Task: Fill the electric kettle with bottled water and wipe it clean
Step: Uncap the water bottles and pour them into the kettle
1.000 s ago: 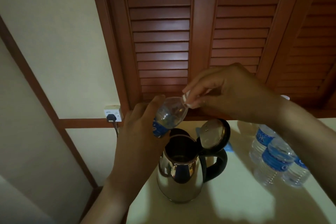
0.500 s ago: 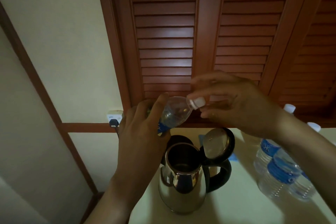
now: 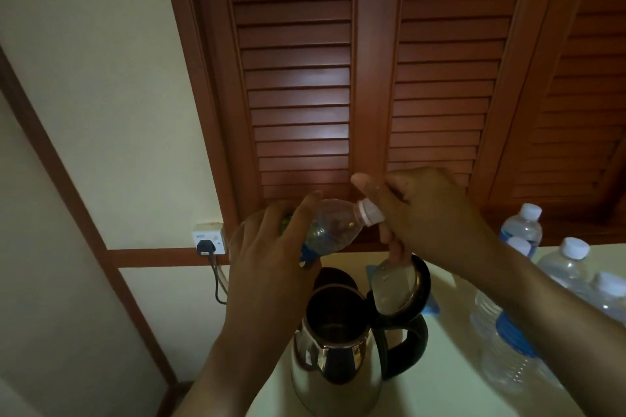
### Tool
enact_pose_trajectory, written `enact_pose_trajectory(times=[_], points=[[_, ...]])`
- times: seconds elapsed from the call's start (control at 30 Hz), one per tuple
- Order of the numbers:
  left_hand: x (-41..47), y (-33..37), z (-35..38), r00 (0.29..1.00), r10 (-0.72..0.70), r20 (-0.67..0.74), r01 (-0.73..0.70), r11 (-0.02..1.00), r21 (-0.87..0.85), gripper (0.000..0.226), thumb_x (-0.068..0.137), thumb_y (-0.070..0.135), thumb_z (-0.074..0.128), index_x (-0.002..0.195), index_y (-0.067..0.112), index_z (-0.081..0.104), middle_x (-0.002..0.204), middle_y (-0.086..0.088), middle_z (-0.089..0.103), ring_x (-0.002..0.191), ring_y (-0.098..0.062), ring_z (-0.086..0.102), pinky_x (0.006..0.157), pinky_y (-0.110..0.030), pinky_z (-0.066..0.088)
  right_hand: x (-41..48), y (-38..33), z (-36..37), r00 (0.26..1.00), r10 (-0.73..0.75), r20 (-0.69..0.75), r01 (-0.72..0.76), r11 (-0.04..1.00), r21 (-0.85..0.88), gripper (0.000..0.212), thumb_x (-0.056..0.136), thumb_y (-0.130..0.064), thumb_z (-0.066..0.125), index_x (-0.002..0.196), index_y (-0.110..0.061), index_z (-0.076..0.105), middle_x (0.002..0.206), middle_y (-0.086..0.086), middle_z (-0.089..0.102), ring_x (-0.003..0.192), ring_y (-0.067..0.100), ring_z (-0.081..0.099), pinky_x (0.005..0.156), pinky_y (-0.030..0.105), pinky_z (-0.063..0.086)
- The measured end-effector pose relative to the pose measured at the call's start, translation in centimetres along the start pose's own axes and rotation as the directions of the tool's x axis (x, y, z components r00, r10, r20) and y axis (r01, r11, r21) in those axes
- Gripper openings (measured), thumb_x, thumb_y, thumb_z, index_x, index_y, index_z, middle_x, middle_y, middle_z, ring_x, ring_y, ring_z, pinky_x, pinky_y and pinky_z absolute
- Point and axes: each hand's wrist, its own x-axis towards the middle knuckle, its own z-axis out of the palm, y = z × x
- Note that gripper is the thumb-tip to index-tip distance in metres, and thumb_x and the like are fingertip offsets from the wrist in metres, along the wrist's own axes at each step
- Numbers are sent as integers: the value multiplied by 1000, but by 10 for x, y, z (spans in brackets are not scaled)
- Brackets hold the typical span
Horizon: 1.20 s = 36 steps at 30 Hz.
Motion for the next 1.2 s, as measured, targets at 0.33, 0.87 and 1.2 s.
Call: enact_pose_trajectory(times=[0.33,0.87,1.2], points=[[9,-4,4,999,-40,37,42,997,-70,89,67,29,89,141,35,40,119,4,59,110,-22,58,84,-48,57,12,18,-26,913,-381,146,387,922,-13,32,82,-7,79,112,-17,77,108,-9,71,101,4,69,87,14,53],[25,10,14,990,-20,139,58,961,-272,84,74,37,84,141,44,34,133,7,46,117,-11,50,92,-30,54,7,19,-39,985,-171,37,171,985,3,31,83,-28,78,113,-26,72,99,-12,73,83,-1,70,75,15,56],[36,33,19,990,42,132,6,940,-340,82,70,44,84,139,42,40,125,19,40,106,7,46,77,-3,43,1,31,-64,978,-207,-8,207,977,54,38,83,-30,74,120,-27,72,106,-17,73,99,2,69,87,25,56]])
